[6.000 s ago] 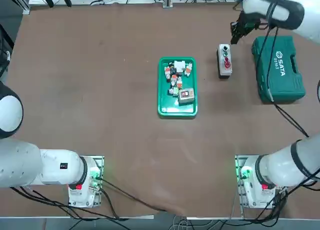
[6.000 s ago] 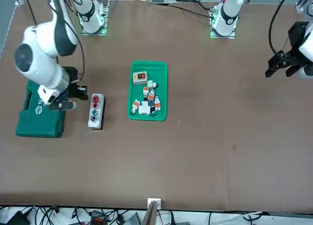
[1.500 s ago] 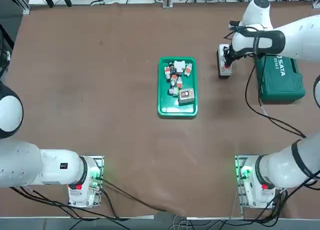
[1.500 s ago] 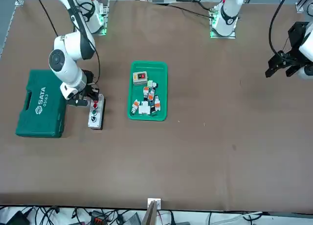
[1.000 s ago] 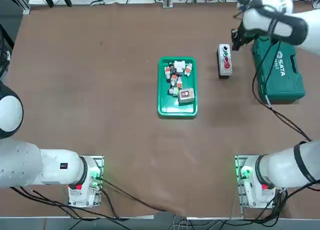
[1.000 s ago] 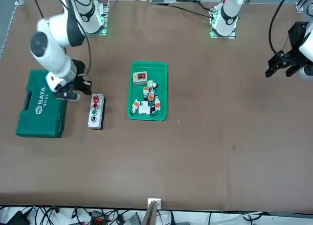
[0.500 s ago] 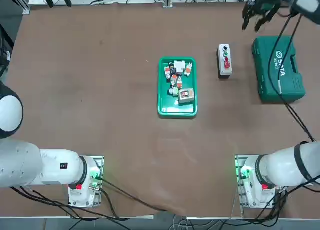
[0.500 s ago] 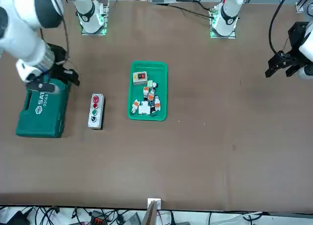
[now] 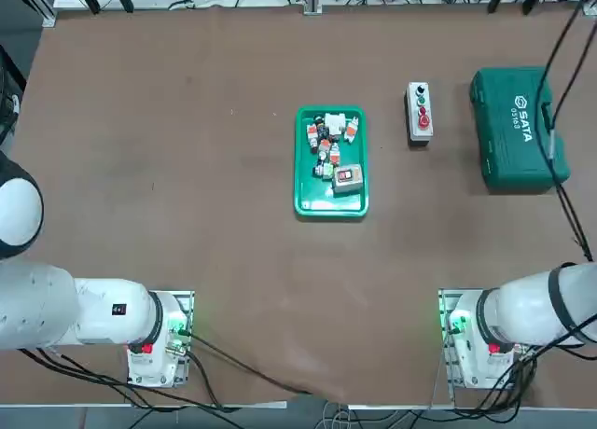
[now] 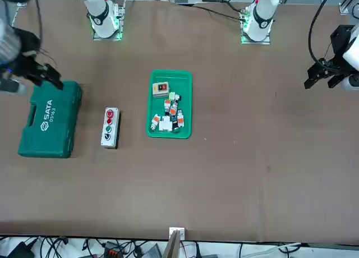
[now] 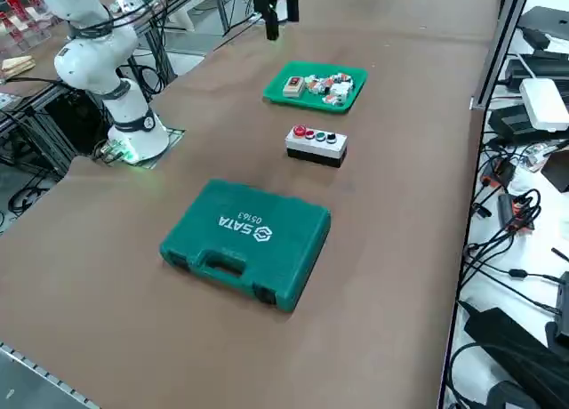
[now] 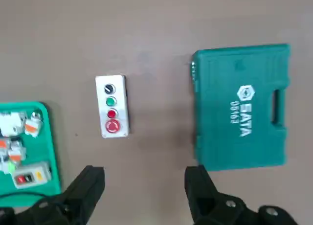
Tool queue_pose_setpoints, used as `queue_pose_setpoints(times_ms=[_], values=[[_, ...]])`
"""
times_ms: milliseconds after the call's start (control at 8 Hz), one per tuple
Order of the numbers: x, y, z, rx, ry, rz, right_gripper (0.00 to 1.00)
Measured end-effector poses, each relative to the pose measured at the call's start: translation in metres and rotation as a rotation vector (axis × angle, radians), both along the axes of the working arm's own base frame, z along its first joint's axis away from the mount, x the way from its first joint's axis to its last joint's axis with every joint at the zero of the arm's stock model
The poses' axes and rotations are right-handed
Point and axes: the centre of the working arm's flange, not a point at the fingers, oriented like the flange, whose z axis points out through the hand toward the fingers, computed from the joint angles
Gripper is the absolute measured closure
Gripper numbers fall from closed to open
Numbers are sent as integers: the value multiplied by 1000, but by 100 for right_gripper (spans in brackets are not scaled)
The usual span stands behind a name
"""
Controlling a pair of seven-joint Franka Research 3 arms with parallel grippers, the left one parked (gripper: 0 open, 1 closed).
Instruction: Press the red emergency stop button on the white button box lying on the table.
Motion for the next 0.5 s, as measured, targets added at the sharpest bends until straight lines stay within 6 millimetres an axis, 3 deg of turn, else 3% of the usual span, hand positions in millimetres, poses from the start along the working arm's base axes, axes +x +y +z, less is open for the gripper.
queue_pose_setpoints(times_ms=[125,500], values=[[0,-15,7,0,7,22,0],[10,-36,-9,3,39,15,0]])
